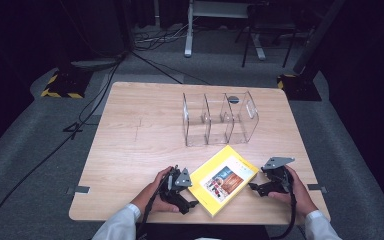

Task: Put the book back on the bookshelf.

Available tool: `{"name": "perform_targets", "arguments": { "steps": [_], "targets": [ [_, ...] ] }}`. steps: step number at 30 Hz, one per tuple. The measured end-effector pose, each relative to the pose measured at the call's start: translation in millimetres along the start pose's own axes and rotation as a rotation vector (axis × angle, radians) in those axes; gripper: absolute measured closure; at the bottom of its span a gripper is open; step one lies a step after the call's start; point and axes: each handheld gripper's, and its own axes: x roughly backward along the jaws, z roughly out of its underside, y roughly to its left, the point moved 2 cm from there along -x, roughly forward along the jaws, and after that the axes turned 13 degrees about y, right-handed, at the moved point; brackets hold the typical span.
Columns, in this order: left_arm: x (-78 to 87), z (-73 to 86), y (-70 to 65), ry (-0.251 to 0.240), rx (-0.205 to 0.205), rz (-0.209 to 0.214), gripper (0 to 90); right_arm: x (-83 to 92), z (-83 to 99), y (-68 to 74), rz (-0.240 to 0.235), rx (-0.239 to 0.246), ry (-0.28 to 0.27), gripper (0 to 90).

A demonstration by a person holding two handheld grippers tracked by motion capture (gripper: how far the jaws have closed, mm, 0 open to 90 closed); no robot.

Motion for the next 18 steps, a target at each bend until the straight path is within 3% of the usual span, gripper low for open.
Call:
{"name": "perform_targets", "arguments": {
  "steps": [3,6,12,18],
  "targets": [
    [1.1,1.1,-1.6,-0.011,0.0,0.004,5.7,5.5,3.0,9.2,0.017,0.04,0.037,18.6],
    [2.0,2.3,-6.4,-0.016,-0.005,0.007,8.7,6.0,1.9,18.8,-0.017,0.047,0.082,17.0],
    [2.2,2.4,-12.3,-0.019,-0.014,0.013,10.6,4.6,-5.5,21.0,-0.022,0.03,0.144,14.5],
    [1.8,0.9,-19.6,-0.021,-0.039,0.037,12.0,-0.7,-12.5,27.1,-0.03,0.044,0.182,4.5]
  ]
}}
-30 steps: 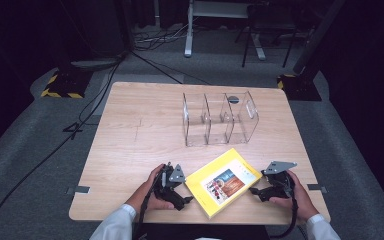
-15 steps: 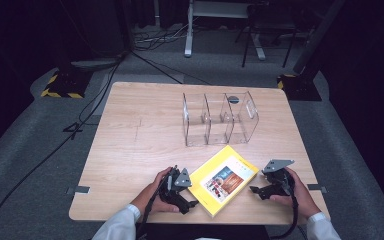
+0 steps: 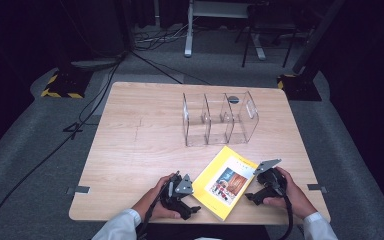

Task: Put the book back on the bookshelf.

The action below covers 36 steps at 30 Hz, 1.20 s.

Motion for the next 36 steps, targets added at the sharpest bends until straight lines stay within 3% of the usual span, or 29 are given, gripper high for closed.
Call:
{"name": "perform_targets", "arguments": {
  "steps": [3,7,16,21,28,36],
  "targets": [
    [0.3,0.3,0.0,-0.005,0.006,0.005,12.4,-0.6,0.2,0.8,0.001,-0.001,-0.003,3.8],
    [0.8,-0.3,0.7,-0.027,0.02,0.058,15.2,-1.5,4.2,1.4,0.007,-0.01,-0.043,3.4],
    [-0.3,-1.2,0.0,-0.033,0.018,0.051,15.4,-3.4,2.5,3.3,0.003,0.01,-0.052,1.0],
    [-0.3,-1.2,0.1,-0.033,0.016,0.05,15.4,-4.8,3.6,3.2,-0.006,0.023,-0.09,0.9],
    [-0.5,-1.4,-0.3,-0.029,0.01,0.042,15.4,1.0,6.3,5.0,-0.042,0.012,-0.18,16.1],
    [-0.4,-1.2,-1.2,-0.016,-0.005,0.024,15.4,11.2,3.4,9.8,-0.021,0.002,-0.246,20.1]
  ]
}}
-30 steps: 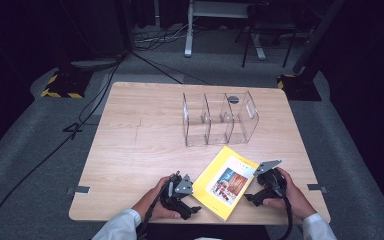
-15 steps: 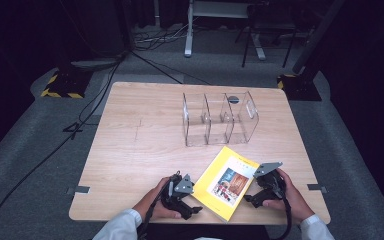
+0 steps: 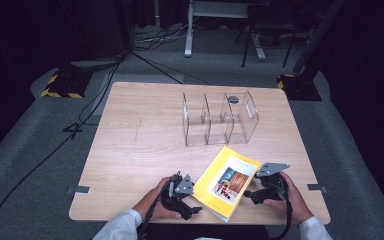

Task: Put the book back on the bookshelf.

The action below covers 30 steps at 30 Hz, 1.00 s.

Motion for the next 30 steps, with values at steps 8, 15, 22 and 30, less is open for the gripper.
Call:
{"name": "perform_targets", "arguments": {
  "steps": [8,15,22,30],
  "targets": [
    [3.2,0.8,-3.6,0.037,-0.016,-0.03,17.5,2.2,-4.3,13.5,0.008,0.03,-0.01,21.2],
    [11.9,-7.2,-12.7,0.01,-0.044,-0.056,20.1,7.8,-9.1,26.2,-0.021,0.051,-0.037,21.9],
    [5.5,-30.7,-35.0,-0.031,-0.106,-0.048,19.0,12.2,-15.5,39.0,-0.054,0.062,-0.052,22.1],
    [-9.9,-46.7,-45.9,-0.043,-0.09,-0.097,15.8,20.5,-28.7,45.7,-0.056,0.048,-0.101,22.1]
  ]
}}
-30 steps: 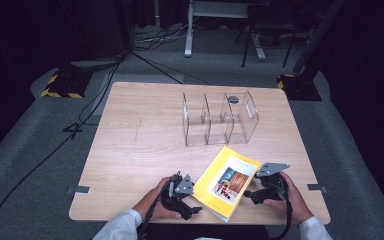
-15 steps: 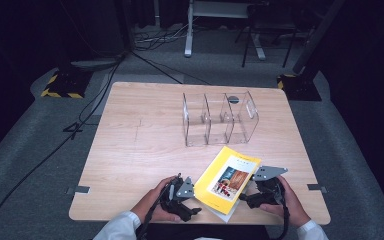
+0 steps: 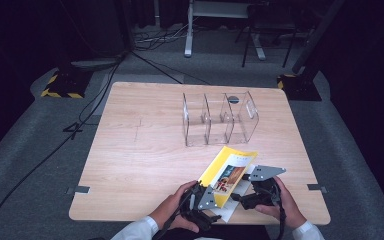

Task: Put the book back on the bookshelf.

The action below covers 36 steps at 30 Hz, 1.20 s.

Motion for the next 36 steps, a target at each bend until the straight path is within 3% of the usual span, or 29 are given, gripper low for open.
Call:
{"name": "perform_targets", "arguments": {
  "steps": [4,6,11,16,20,22,26,27,31,34,36],
  "targets": [
    [0.5,-0.1,0.1,-0.012,0.008,-0.065,19.1,1.4,-9.1,0.6,0.0,-0.012,-0.028,22.1],
    [2.1,0.1,1.2,-0.021,0.032,-0.089,25.0,1.9,-14.1,0.3,-0.003,-0.024,-0.046,22.1],
    [7.7,3.6,10.7,-0.056,0.066,-0.135,52.0,0.6,-20.5,-1.0,-0.019,-0.032,-0.067,22.0],
    [19.9,6.0,15.3,-0.088,0.019,-0.155,71.0,6.1,-13.4,-6.0,-0.044,-0.036,-0.076,22.6],
    [28.6,9.6,21.9,-0.103,0.013,-0.137,81.7,23.4,0.8,-8.2,-0.06,0.024,-0.111,22.8],
    [27.9,11.6,21.6,-0.074,-0.017,-0.159,82.3,34.5,5.6,-9.0,-0.041,0.061,-0.137,23.6],
    [29.0,15.8,25.1,-0.083,-0.012,-0.137,81.8,43.2,5.8,-8.2,-0.012,0.119,-0.167,23.6],
    [29.8,16.7,26.5,-0.084,-0.013,-0.128,81.8,44.3,4.1,-6.0,0.006,0.157,-0.17,23.6],
    [33.1,22.1,32.5,-0.075,-0.021,-0.111,81.7,33.3,-8.1,6.8,0.05,0.291,-0.147,23.3],
    [35.9,28.2,36.6,-0.064,-0.023,-0.093,81.0,19.5,-16.5,12.0,0.061,0.344,-0.121,24.0],
    [39.4,33.5,40.8,-0.068,-0.013,-0.08,80.3,9.5,-20.8,14.6,0.037,0.381,-0.106,26.5]
  ]
}}
